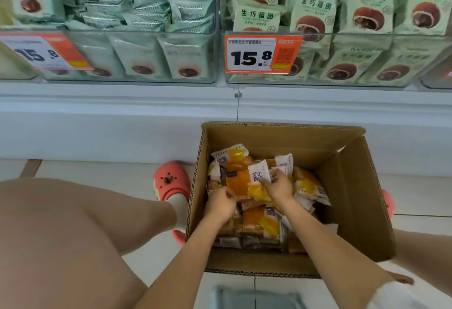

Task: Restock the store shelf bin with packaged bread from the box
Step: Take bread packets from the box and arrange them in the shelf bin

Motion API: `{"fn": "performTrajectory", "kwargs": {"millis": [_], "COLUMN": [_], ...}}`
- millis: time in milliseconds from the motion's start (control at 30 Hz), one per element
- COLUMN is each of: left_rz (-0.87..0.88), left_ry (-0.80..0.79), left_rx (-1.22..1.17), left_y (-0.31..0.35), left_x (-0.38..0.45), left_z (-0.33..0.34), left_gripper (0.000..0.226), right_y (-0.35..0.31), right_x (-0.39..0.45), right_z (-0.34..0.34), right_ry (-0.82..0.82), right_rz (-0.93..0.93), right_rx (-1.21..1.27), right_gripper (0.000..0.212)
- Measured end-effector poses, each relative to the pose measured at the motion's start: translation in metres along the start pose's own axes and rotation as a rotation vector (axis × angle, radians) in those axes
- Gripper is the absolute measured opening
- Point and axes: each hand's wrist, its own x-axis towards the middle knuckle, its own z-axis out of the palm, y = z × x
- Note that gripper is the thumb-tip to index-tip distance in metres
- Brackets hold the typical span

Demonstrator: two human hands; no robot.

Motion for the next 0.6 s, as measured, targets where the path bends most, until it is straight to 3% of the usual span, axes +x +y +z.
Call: {"fn": "performTrajectory", "kwargs": {"millis": [67, 167, 267, 367, 400, 500, 600], "left_rz": [-0.050, -0.176, -0.371, -0.466, -0.440, -0.229, 0.071], "left_ry": [0.010, 0.022, -0.131, -0.321, -0.342, -0.225, -0.128], "left_rx": [-0.038, -0.148, -0.505, -0.932, -1.063, -1.324, -1.139], "left_y": [-0.001, -0.002, 0.001, 0.018, 0.028, 0.057, 0.076], "left_x": [0.002, -0.001, -0.013, -0.026, -0.030, -0.040, -0.057], "left_z": [-0.001, -0.004, -0.006, -0.006, -0.006, -0.014, -0.031], "left_gripper": [0.015, 0.019, 0.044, 0.068, 0.070, 0.044, 0.037], "right_y": [0.004, 0.002, -0.001, 0.002, 0.003, 0.002, -0.006], "right_x": [0.001, -0.007, -0.031, -0.070, -0.083, -0.107, -0.120], "right_z": [-0.003, -0.014, -0.032, -0.054, -0.061, -0.076, -0.098], "right_ry": [-0.132, -0.146, -0.052, -0.035, -0.074, -0.190, -0.230], "right_rz": [-0.110, -0.190, -0.211, -0.177, -0.155, -0.103, -0.096], "right_rx": [-0.071, -0.045, 0.075, 0.461, 0.601, 0.785, 0.816], "right_gripper": [0.038, 0.034, 0.023, 0.021, 0.028, 0.047, 0.040]}}
